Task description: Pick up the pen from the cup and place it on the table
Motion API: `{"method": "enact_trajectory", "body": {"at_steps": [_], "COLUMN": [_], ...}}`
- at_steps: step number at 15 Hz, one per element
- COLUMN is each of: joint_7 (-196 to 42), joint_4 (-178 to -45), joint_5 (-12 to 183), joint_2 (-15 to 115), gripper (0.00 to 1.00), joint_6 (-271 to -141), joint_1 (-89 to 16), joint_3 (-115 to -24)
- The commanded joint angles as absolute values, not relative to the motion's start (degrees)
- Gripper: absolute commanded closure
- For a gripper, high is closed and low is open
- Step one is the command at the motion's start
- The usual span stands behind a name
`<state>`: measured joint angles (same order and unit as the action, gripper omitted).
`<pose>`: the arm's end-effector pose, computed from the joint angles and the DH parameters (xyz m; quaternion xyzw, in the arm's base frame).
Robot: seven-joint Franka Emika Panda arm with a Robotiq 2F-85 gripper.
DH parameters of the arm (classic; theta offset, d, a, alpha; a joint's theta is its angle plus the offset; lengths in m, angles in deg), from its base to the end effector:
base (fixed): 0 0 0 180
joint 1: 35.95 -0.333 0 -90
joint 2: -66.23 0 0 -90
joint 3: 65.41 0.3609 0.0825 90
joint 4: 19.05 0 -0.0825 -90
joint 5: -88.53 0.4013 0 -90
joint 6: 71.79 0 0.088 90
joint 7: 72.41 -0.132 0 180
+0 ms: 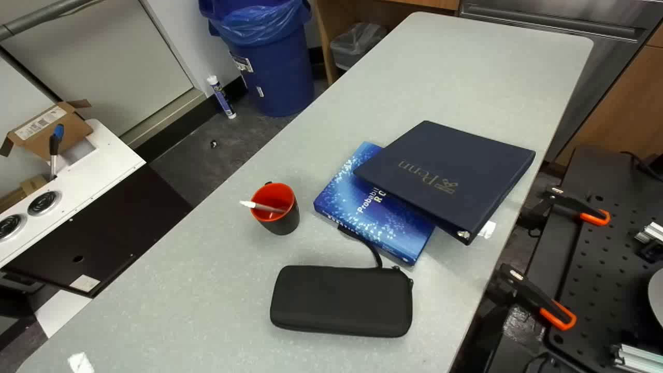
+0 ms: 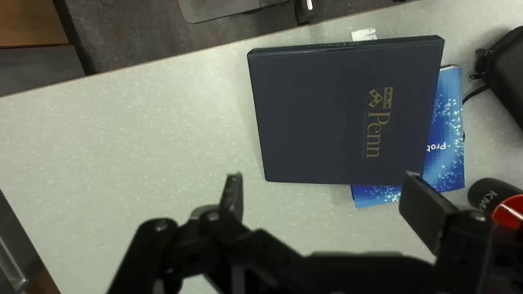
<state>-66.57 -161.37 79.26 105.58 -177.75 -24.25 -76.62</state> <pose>0.3060 -0.1567 0.5221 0.9938 -0.1077 0.0182 0.0212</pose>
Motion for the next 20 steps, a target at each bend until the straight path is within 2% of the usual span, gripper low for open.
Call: {"method": "enact_trajectory", "body": {"at_steps": [1,4,10,14,15,20], "joint_7": [-66.62,-66.14,-61.97,-63.40,-63.25,-63.39], "joint_4": [-161.23,-160.54,-158.79,-156.16,-159.27,-158.84], "joint_5": [79.21,80.18,91.62,96.21,94.35,94.39], "joint_2": [105.48,104.60,93.36,86.43,90.00,88.81], "gripper": [0.00,0.00,0.00,0.00,0.00,0.00], "joint_6": [-177.60,-177.89,-188.79,-190.58,-190.70,-190.73], "joint_1": [-24.39,-25.00,-34.59,-37.75,-36.19,-35.96], "joint_3": [-76.75,-77.10,-75.46,-72.07,-72.05,-71.50]}}
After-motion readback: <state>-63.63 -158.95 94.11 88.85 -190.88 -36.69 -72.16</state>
